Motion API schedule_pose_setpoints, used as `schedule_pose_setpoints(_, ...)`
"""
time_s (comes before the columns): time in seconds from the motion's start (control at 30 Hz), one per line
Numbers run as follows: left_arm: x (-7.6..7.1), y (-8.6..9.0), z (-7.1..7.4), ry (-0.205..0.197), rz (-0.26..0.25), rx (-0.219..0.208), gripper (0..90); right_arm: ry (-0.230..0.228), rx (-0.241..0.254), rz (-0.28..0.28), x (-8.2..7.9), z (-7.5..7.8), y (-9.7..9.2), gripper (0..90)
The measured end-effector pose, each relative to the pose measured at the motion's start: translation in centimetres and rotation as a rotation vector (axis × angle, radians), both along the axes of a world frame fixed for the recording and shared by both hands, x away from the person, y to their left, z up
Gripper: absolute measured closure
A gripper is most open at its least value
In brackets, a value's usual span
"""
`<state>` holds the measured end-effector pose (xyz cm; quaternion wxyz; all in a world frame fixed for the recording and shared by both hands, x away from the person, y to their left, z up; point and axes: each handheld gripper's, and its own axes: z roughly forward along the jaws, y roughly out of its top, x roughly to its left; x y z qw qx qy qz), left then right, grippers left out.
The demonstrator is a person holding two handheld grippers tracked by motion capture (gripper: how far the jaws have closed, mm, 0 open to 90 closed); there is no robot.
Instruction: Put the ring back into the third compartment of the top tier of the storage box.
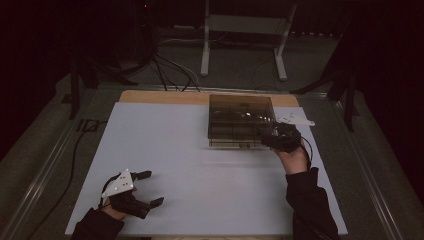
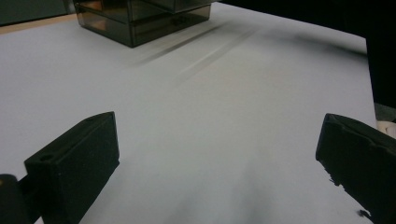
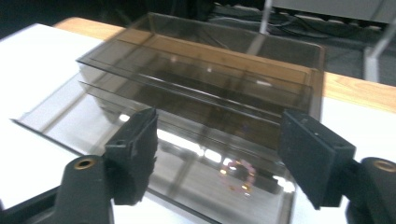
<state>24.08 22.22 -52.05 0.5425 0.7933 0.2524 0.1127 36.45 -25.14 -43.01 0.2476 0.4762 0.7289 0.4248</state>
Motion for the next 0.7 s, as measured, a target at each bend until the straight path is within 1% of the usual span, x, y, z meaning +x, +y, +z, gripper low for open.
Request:
schedule_pose_setpoints(0.13,0.0,0.0,0.0,0.000,-0.001,-0.002,0.6,0.000,0.031,0.030,-0.2,0.4,0.4,14.2)
schedule_pose_setpoints(0.2,0.1,0.0,0.0,0.001,0.001,-0.005,0.6,-0.018,0.039,0.042,-0.5,0.6,0.6,12.7)
schedule_pose_setpoints(0.27,0.1,0.0,0.0,0.000,0.001,-0.005,0.6,-0.025,0.068,0.070,-0.7,0.9,0.7,9.6)
schedule_pose_setpoints(0.33,0.0,0.0,0.0,0.001,0.002,-0.004,0.6,-0.029,0.081,0.095,-0.9,1.2,0.7,2.8)
schedule_pose_setpoints(0.37,0.0,0.0,0.0,0.000,0.002,-0.003,0.6,-0.036,0.084,0.111,-1.0,1.4,0.8,1.2)
schedule_pose_setpoints(0.43,0.0,0.0,0.0,-0.004,0.006,0.000,0.6,-0.063,0.092,0.111,-1.3,1.5,0.9,1.1)
schedule_pose_setpoints(0.5,0.0,0.0,0.0,-0.003,0.009,0.001,0.6,-0.077,0.087,0.122,-1.4,1.7,1.1,1.1)
schedule_pose_setpoints(0.7,0.2,-0.2,0.0,0.002,0.007,0.002,0.6,-0.089,0.085,0.170,-1.9,1.7,1.6,1.1)
